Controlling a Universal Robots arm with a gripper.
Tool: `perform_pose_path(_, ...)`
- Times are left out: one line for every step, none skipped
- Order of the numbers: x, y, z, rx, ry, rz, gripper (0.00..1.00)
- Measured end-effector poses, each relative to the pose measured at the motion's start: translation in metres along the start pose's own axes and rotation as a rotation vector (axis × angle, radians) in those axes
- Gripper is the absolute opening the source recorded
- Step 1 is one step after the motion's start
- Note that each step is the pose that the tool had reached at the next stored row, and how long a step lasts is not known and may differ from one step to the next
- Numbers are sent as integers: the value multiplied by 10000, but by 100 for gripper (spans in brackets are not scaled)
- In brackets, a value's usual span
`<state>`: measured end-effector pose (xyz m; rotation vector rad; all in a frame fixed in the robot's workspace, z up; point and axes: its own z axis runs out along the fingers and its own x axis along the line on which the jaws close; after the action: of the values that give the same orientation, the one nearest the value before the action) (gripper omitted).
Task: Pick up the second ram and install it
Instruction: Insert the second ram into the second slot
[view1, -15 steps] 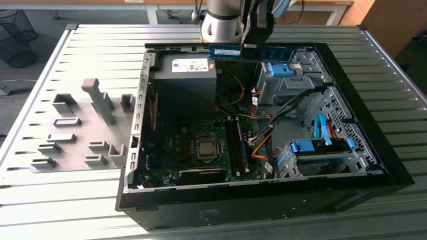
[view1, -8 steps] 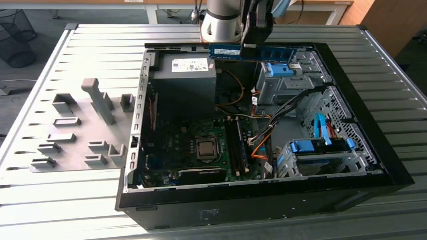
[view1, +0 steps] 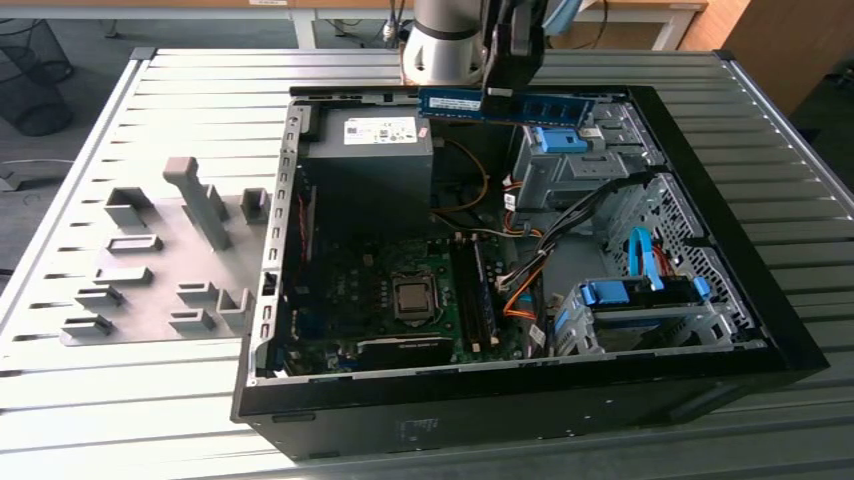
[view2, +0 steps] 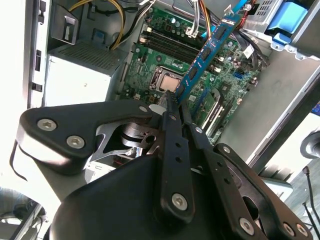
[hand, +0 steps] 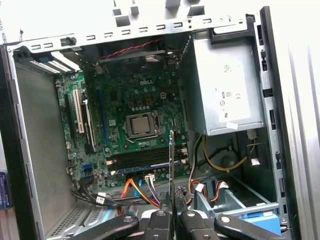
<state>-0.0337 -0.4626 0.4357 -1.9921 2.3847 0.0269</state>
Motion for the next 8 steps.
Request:
perform_pose_path(0, 0, 0, 2, 0, 43, 14)
perform_pose_path(0, 1, 1, 5, 1, 117, 14)
perform_pose_path(0, 1, 2, 8, 2, 201, 14)
perform_pose_path(0, 1, 3, 12, 2, 297, 14)
perform_pose_path(0, 1, 4, 16, 5, 419, 14)
perform_pose_path(0, 1, 6, 22, 8, 559, 14)
perform_pose_path(0, 1, 7, 28, 12, 715, 14)
perform_pose_path(0, 1, 8, 35, 14, 883, 14)
